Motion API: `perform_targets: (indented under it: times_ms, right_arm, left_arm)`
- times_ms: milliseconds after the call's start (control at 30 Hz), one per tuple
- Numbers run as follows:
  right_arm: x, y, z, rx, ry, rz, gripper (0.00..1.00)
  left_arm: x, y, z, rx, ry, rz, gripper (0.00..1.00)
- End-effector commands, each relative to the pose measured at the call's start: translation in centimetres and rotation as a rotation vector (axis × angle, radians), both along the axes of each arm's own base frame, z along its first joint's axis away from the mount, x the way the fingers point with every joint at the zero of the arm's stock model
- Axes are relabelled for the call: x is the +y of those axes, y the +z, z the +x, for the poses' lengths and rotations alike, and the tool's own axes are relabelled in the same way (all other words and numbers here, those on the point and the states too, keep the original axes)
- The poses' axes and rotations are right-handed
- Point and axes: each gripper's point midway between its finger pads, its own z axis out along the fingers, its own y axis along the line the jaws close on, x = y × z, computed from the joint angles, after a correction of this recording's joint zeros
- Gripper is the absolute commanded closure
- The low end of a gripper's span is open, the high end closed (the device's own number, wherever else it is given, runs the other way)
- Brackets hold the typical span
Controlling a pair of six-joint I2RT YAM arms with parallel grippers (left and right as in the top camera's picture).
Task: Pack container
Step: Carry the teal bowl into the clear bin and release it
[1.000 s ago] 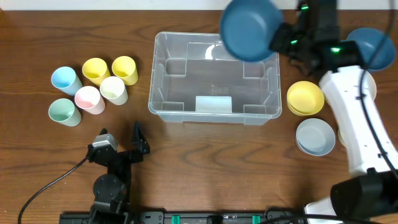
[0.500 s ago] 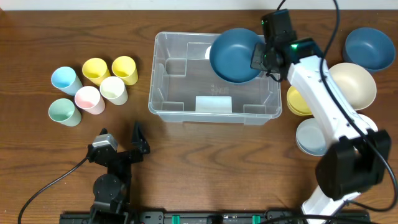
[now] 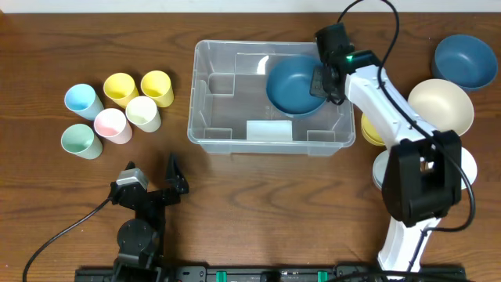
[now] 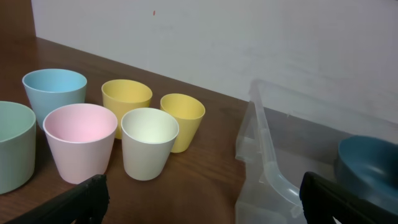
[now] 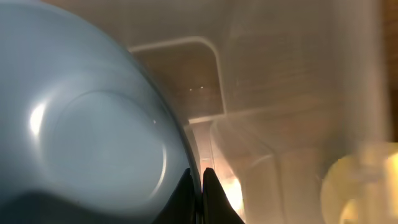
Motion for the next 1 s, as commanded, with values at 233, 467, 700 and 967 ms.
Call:
perform_targets:
  times_ms: [233, 467, 700, 967]
  right_arm:
    - [0.2, -1.0, 0.8, -0.018, 0.005, -0.023, 0.91]
    - [0.0, -0.6, 1.4, -0.044, 0.009, -0.038, 0.62]
    - [0.3, 3.0, 2.3, -0.109, 0.02, -0.026, 0.6]
    - [-1.4, 14.4, 2.1, -0.326, -0.025, 0.01, 0.39]
  left_arm:
    - [0.3, -1.7, 0.0, 0.049, 0.015, 0.027, 0.02]
    - [0.3, -1.7, 0.0, 0.049, 0.015, 0.027, 0.02]
    - [0.3, -1.7, 0.0, 0.049, 0.015, 0.027, 0.02]
    - [0.3, -1.7, 0.0, 0.049, 0.015, 0.027, 0.02]
